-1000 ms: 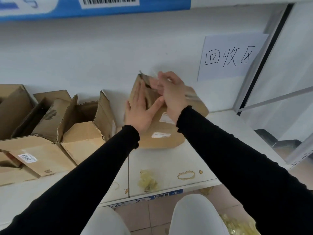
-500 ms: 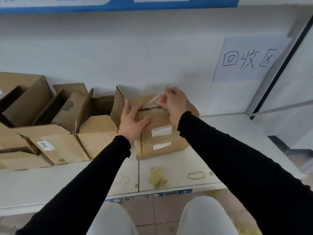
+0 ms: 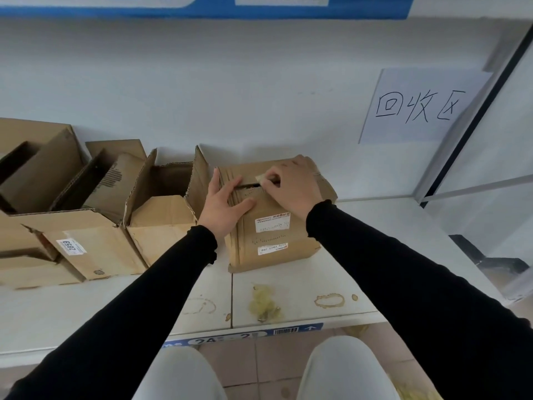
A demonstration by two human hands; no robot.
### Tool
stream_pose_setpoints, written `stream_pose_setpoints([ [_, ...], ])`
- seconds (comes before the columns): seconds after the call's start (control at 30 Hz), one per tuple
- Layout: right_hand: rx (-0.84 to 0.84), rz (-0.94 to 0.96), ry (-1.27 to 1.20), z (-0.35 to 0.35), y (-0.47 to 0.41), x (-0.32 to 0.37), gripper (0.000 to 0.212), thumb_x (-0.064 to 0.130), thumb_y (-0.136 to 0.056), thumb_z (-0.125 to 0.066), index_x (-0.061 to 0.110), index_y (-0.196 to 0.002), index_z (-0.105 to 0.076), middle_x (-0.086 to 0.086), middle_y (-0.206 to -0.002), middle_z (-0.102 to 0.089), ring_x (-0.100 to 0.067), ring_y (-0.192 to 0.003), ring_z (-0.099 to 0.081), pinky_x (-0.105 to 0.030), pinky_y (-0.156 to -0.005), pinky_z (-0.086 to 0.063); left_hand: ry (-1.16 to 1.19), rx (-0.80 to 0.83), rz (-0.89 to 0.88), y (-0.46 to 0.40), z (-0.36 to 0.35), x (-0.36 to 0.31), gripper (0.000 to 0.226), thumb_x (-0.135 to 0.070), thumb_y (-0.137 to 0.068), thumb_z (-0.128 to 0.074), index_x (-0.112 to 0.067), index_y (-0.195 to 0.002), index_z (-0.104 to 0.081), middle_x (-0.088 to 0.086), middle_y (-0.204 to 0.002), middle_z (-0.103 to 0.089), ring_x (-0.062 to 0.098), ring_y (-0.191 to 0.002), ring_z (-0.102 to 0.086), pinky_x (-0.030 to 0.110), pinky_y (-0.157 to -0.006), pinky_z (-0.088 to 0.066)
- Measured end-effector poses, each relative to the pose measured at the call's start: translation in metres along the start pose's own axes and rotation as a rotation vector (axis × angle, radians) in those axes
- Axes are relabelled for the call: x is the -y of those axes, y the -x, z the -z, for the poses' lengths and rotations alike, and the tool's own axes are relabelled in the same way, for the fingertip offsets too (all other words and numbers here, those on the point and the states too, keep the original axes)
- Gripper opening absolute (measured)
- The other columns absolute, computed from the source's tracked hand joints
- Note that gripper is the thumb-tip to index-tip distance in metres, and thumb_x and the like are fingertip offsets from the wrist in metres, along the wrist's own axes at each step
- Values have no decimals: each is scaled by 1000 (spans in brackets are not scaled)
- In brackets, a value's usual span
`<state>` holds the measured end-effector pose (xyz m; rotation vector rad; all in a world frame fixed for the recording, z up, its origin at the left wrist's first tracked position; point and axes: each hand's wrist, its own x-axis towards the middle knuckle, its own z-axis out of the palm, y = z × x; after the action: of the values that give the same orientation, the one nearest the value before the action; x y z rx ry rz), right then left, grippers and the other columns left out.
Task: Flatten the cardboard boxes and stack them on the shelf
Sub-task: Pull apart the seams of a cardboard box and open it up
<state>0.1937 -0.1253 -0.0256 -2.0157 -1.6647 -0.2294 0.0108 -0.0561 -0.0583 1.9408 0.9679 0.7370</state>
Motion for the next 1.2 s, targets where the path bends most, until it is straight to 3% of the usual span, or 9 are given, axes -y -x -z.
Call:
stream_pose_setpoints([
  [0.23, -9, 10, 120, 1, -4, 1, 30, 31, -103, -47, 14, -87, -66, -2, -97, -61, -22, -98, -54, -33, -81, -44, -219, 8, -58, -5, 4, -3, 63, -56, -89, -65, -35, -146, -47, -7, -169, -2, 18, -155, -5, 47, -124, -20],
  [0.33, -90, -425, -781, 12, -8, -12, 7, 11, -98, -51, 13, -97, -58, -1, -75, -61, -14, -64, -52, -29, -64, -44, -358, -18, -123, -10, 6, -8, 58, -49, -93, -62, -26, -144, -48, 2, -169, -11, 16, -156, 3, 48, -126, -5],
  [0.43, -229, -697, -1257, 30, -9, -40, 33, -2, -93, -50, 20, -117, -45, -8, -77, -63, -16, -55, -48, -28, -52, -41, -379, -8, -116, -13, 6, -11, 54, -45, -94, -60, -21, -141, -49, 4, -167, -20, 19, -156, 4, 49, -126, -4],
  [0.53, -268, -570, -785, 43, -5, -57, 24, 3, -90, -42, 19, -98, -57, -3, -80, -64, -16, -60, -54, -28, -58, -45, -350, 17, -96, -13, 3, -14, 57, -42, -95, -59, -18, -144, -45, 5, -166, -23, 18, -156, 7, 48, -126, -7],
  [0.7, 26, -207, -101, 37, 3, -51, 26, 21, -106, -32, 13, -91, -51, -2, -83, -61, -22, -76, -56, -36, -70, -45, -309, 13, -72, -10, 3, -15, 53, -41, -96, -60, -19, -143, -46, 1, -168, -15, 16, -155, 8, 44, -125, -5],
  [0.87, 52, -54, 112, 27, 6, -64, 43, 53, -101, -46, 13, -100, -61, 1, -106, -53, -20, -100, -44, -30, -87, -43, -304, 12, -69, -11, 4, -14, 54, -42, -96, -60, -19, -143, -47, 1, -168, -16, 15, -155, 7, 45, -126, -6],
  [0.93, 40, -50, 67, 26, 6, -70, 25, 31, -102, -51, 12, -111, -63, -2, -111, -57, -23, -106, -51, -30, -91, -45, -302, 7, -72, -11, 3, -15, 54, -42, -96, -60, -18, -143, -47, 1, -168, -16, 15, -155, 6, 45, -126, -6],
  [1.07, -133, -505, -747, 33, 4, -76, 32, 17, -98, -54, 20, -130, -51, 5, -84, -66, -13, -87, -61, -24, -84, -44, -274, 21, -79, -9, 3, -15, 53, -42, -95, -61, -20, -142, -48, -1, -168, -17, 13, -155, 7, 44, -126, -6],
  [1.2, -238, -624, -693, 32, 3, -92, 23, 28, -102, -47, 12, -95, -63, 0, -68, -60, -16, -68, -54, -33, -71, -43, -268, 27, -93, -8, 2, -14, 52, -41, -95, -61, -21, -141, -48, -2, -168, -16, 12, -155, 7, 44, -125, -6],
])
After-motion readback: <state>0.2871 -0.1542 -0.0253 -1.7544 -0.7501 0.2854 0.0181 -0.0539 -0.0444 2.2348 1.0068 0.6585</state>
